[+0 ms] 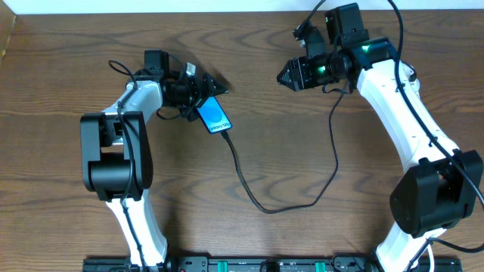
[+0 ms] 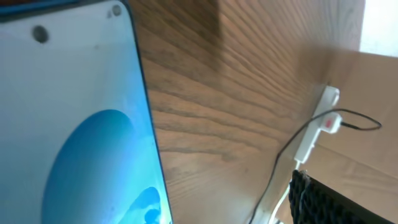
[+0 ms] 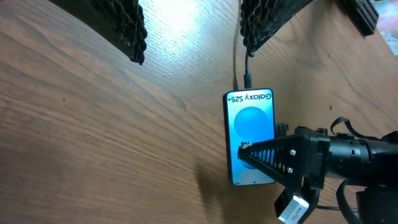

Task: Plug charger to phone and switch on socket
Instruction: 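Lower the plugged-in phone onto the table with the left gripper, then release the phone and lift the left gripper above it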

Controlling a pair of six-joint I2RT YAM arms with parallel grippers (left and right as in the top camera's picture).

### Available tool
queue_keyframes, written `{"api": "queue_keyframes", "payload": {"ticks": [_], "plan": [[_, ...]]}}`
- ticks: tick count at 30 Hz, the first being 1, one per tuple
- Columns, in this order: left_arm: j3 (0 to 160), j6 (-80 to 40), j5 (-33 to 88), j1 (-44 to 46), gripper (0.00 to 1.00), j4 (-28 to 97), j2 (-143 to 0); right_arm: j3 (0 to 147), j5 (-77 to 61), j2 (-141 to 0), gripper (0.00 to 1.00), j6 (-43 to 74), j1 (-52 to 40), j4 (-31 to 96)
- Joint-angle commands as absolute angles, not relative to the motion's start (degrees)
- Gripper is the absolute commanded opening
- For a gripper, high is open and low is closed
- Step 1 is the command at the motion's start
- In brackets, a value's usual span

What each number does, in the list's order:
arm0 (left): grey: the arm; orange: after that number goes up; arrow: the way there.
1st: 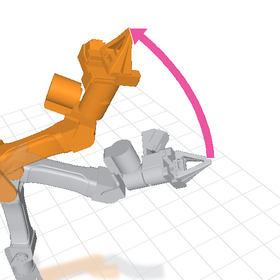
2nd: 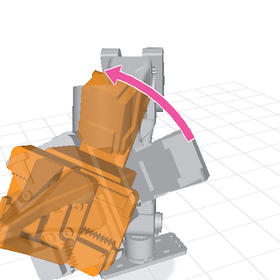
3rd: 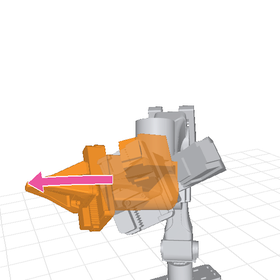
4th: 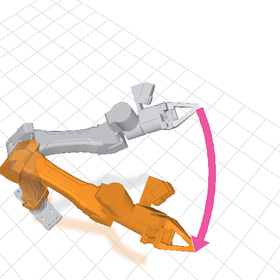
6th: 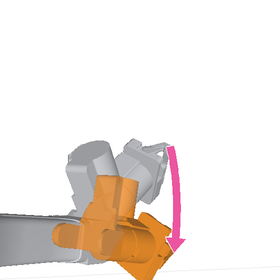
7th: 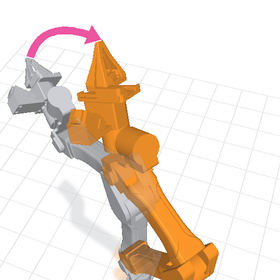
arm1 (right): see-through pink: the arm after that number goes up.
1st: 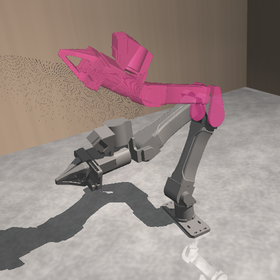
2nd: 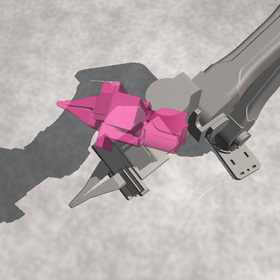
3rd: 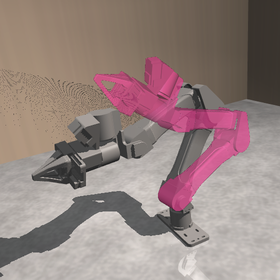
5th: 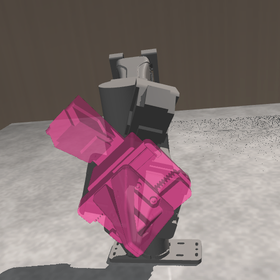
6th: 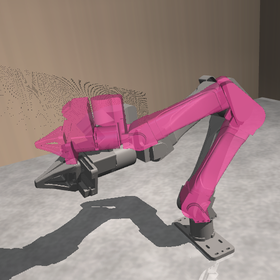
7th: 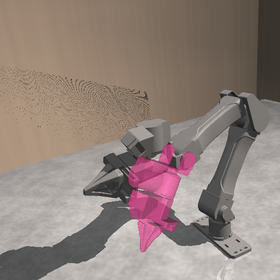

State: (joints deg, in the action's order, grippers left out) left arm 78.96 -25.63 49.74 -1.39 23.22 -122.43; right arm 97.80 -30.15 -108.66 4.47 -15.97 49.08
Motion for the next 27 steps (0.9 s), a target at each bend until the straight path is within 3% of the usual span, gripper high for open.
{"api": "queue_keyframes", "payload": {"ticks": [1,27], "plan": [[76.82,-25.06,32.77,-1.87,0.94,25.74,-125.91,99.31,-30.28,-107.48,0.49,3.55,-15.84,49.41],[78.15,-21.39,15.31,-3.16,0.95,34.50,-119.00,99.31,-29.91,-107.46,0.49,3.07,-15.84,49.71]]}}
